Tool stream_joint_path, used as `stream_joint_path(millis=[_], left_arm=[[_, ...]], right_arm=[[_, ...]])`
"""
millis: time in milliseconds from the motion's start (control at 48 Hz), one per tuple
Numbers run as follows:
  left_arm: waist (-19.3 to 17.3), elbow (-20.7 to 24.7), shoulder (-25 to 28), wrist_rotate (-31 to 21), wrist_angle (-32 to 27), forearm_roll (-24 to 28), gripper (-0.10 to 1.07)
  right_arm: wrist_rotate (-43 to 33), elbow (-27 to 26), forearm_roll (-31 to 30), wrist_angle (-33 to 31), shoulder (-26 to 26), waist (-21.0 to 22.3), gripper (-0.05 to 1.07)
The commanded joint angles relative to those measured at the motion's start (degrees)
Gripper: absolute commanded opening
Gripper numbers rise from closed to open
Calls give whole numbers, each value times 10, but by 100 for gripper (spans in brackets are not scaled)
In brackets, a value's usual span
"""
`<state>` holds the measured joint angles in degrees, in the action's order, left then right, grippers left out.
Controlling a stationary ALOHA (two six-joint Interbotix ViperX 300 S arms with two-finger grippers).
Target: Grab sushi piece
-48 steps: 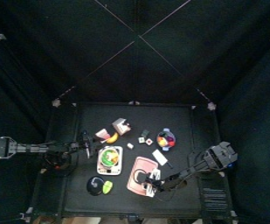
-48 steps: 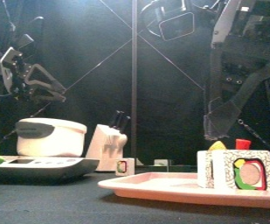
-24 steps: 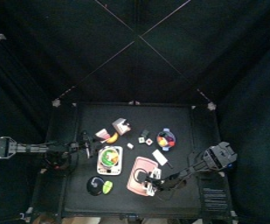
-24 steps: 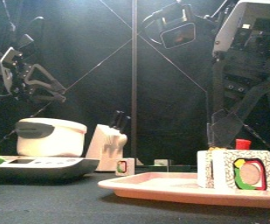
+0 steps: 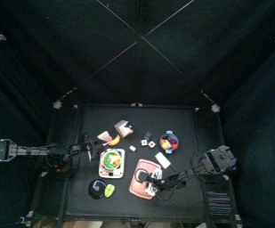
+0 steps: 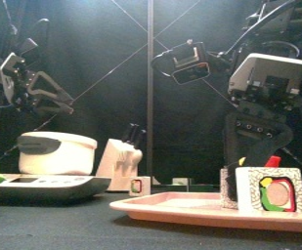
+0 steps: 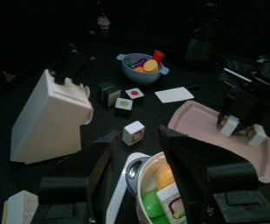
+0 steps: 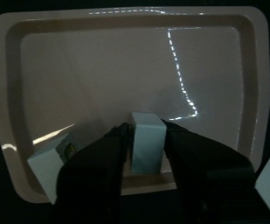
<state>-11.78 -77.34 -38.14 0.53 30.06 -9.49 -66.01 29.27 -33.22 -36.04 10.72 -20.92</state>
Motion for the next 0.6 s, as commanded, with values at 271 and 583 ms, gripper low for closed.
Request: stream_joint_path(millis=[271, 583], left_arm=[[-1, 7, 1, 1, 2, -1, 81], [-1, 6, 1, 1, 2, -1, 81]], right_arm=[[-1, -18, -25, -15, -47, 6, 58], [-1, -43, -48, -18, -56, 8, 58]])
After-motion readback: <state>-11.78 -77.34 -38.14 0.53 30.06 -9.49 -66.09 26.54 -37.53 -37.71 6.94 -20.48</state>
